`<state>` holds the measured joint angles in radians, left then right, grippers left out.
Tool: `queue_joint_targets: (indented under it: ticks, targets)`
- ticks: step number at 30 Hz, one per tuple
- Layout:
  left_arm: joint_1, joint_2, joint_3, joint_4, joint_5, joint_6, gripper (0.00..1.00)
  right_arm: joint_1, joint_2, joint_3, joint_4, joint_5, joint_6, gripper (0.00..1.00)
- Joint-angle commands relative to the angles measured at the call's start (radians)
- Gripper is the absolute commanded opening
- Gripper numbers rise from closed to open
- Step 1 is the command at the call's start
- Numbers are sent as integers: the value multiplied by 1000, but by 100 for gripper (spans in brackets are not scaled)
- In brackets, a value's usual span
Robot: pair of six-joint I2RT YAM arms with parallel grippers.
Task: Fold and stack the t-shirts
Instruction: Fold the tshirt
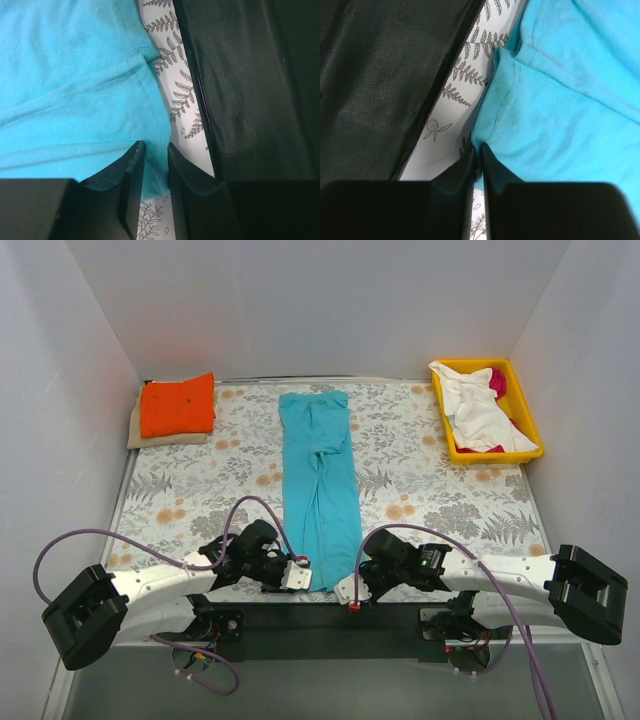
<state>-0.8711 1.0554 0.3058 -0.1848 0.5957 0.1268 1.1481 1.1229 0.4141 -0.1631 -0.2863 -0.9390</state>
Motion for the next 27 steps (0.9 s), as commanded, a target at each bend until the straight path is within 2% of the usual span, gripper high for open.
queue_joint_targets:
  ticks: [1,4,8,11,15,17,21,27]
  targets:
    - [-6,35,-25,-21,-54,34,24,9,28,-31,-24,44,23,10]
    - [-6,29,-10,-28,-51,22,12,9,34,-18,-27,55,35,1]
    - [-6,-33,16,-87,5,23,0,10,32,67,-117,30,72,1]
    - [-8,-95,44,-151,33,14,0,12,25,124,-177,7,106,1]
    - [1,-126,87,-165,-2,-102,0,-4,28,212,-230,29,108,1]
    - [29,-127,114,-203,22,-104,0,-30,26,222,-231,35,88,1]
    - [87,-143,131,-176,38,-121,0,-62,23,244,-230,41,68,1]
    - [297,-26,228,-117,137,-47,0,-158,57,295,-224,49,-13,1]
